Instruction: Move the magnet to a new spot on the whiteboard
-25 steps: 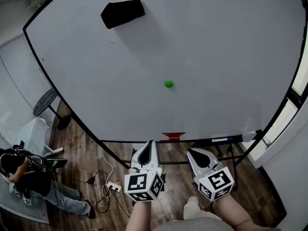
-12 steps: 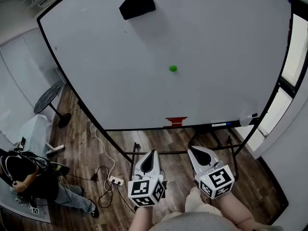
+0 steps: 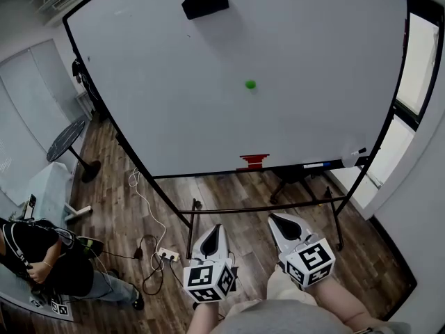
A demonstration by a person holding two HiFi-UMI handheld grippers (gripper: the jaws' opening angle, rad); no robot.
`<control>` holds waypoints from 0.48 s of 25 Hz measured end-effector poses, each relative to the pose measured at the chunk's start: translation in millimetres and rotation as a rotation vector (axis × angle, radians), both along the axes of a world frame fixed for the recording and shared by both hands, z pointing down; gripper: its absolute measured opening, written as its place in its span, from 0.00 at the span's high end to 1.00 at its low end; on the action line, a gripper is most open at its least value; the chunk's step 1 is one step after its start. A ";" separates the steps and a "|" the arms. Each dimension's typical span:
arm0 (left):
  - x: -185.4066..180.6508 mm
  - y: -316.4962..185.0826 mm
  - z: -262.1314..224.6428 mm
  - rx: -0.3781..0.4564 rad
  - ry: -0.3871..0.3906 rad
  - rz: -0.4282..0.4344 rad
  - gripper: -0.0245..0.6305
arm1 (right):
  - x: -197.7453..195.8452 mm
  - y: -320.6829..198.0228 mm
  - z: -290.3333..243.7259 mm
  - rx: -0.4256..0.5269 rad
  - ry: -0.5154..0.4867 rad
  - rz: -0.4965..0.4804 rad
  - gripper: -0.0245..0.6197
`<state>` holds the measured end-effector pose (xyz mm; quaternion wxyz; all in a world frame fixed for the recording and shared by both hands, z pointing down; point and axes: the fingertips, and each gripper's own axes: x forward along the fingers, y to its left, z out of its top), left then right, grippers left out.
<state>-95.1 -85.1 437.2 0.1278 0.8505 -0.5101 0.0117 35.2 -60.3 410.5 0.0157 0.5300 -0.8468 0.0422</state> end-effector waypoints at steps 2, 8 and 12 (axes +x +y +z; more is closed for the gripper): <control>-4.9 5.2 1.4 -0.001 -0.004 0.002 0.96 | -5.9 6.2 1.6 -0.001 0.001 -0.003 0.96; -10.4 13.7 1.0 -0.002 -0.006 0.013 0.96 | -14.0 16.8 -1.4 -0.008 -0.005 -0.002 0.96; -10.2 13.6 -1.4 0.006 -0.001 0.020 0.96 | -11.9 15.4 -3.1 -0.004 0.010 0.021 0.96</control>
